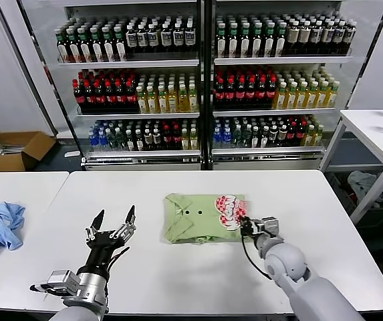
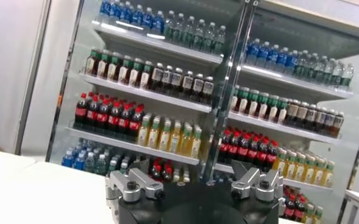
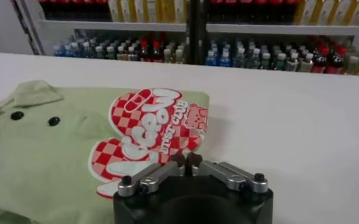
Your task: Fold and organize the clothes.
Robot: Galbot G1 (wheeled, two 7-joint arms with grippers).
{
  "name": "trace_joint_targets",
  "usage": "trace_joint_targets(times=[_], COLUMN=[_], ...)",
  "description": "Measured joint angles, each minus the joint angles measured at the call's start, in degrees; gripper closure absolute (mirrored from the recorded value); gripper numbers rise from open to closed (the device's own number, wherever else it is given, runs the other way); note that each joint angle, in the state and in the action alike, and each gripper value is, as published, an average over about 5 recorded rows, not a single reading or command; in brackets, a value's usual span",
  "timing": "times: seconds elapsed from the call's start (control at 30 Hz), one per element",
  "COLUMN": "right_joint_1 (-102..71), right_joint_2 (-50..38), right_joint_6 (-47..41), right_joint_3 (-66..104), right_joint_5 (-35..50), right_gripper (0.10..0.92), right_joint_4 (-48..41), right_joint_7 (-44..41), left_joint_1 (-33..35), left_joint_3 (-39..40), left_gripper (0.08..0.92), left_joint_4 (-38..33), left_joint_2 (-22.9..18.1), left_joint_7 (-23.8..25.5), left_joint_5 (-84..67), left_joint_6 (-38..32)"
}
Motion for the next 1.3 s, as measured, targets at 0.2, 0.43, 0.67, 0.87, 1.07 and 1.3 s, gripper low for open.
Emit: trace_joint_targets(times=[0.2, 0.43, 0.67, 0.87, 1.07, 1.3], right_joint_1=[-2.16, -6.65, -14.01, -21.58, -26.85, -29.94], right_joint_2=[-1.58, -3.45, -4.28, -3.75, -2.93, -2.13], right_joint_6=[2.6, 7.27, 12.6, 16.3, 18.32, 19.42], right_joint_3=[2.98, 6.81, 12.53, 18.0, 21.14, 22.71], right_joint_5=[-3.39, -7.49, -10.7, -13.15, -14.67, -15.74], right_gripper=[0.664, 0.456, 0.261, 0.204, 0.202, 0.203], right_joint_4=[2.82, 7.72, 14.62, 20.26, 23.99, 26.16], right_joint_7=[-1.73, -2.53, -3.68, -4.46, -4.61, -4.87], left_joint_1=[0.25, 0.53, 1.54, 1.92, 2.13, 2.52], left_joint_3=[-0.31, -0.5, -0.5, -1.0, -1.35, -1.49], left_gripper=[0.177, 0.177, 0.177, 0.177, 0.177, 0.177], left_joint_4=[-0.6, -0.99, -0.97, -0.27, 0.02, 0.01], left_joint_2=[0.54, 1.31, 2.38, 3.56, 4.62, 5.18], left_joint_7=[0.04, 0.01, 0.84, 1.65, 2.26, 3.15], left_joint_5=[0.3, 0.97, 3.13, 4.53, 5.13, 5.8], left_joint_6=[-0.08, 0.51, 0.93, 1.06, 1.45, 1.52])
